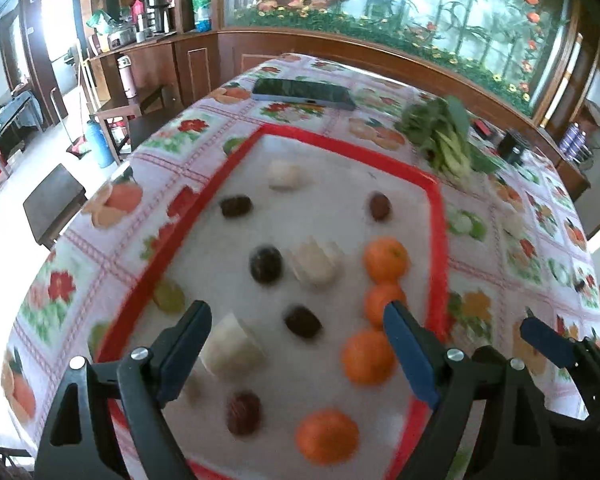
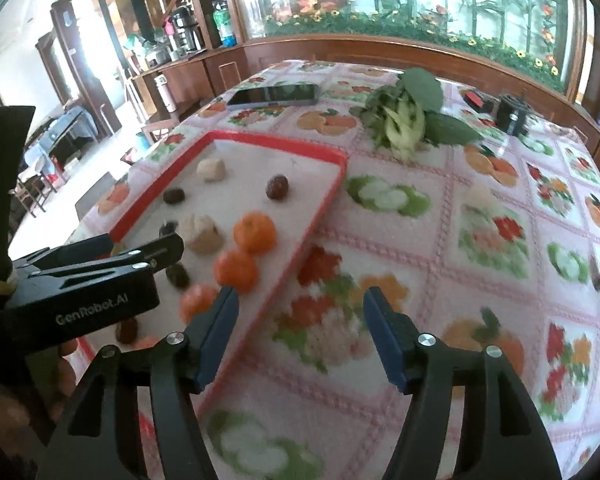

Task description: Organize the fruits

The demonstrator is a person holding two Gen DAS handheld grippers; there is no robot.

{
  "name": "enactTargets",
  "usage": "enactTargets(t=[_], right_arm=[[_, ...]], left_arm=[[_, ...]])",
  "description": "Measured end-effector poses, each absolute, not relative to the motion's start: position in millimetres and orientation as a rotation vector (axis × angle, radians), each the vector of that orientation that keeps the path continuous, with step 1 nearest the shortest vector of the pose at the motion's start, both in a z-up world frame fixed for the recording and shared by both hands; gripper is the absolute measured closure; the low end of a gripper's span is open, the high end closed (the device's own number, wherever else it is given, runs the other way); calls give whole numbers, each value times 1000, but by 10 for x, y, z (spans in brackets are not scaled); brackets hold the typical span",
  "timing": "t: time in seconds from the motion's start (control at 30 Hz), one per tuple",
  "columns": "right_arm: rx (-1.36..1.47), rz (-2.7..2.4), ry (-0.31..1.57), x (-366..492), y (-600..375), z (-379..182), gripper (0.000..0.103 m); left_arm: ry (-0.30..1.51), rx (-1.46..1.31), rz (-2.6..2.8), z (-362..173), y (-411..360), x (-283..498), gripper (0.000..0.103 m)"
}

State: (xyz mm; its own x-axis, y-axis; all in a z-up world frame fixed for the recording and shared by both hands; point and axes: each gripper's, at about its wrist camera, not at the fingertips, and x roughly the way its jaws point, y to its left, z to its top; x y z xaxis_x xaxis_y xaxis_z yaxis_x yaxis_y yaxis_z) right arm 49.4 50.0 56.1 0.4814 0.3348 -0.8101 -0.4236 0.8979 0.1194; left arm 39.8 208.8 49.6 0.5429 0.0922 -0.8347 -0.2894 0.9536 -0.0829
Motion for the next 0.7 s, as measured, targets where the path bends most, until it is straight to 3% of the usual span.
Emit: enactTargets(t=[0.2, 0.3, 0.6, 0.7], right_arm=[[-110, 436, 960, 199, 119, 575, 36], [-106, 415, 945, 67, -81, 599, 22], [-129, 410, 936, -311, -403, 563, 22], [-140, 437, 941, -404, -387, 517, 22]], left_arm=[[956, -204, 183, 564, 1673, 122, 13], [952, -199, 156, 580, 1455, 7, 13], [936, -120, 172, 582, 1100, -418, 13], [917, -113, 219, 593, 1165, -579, 4]])
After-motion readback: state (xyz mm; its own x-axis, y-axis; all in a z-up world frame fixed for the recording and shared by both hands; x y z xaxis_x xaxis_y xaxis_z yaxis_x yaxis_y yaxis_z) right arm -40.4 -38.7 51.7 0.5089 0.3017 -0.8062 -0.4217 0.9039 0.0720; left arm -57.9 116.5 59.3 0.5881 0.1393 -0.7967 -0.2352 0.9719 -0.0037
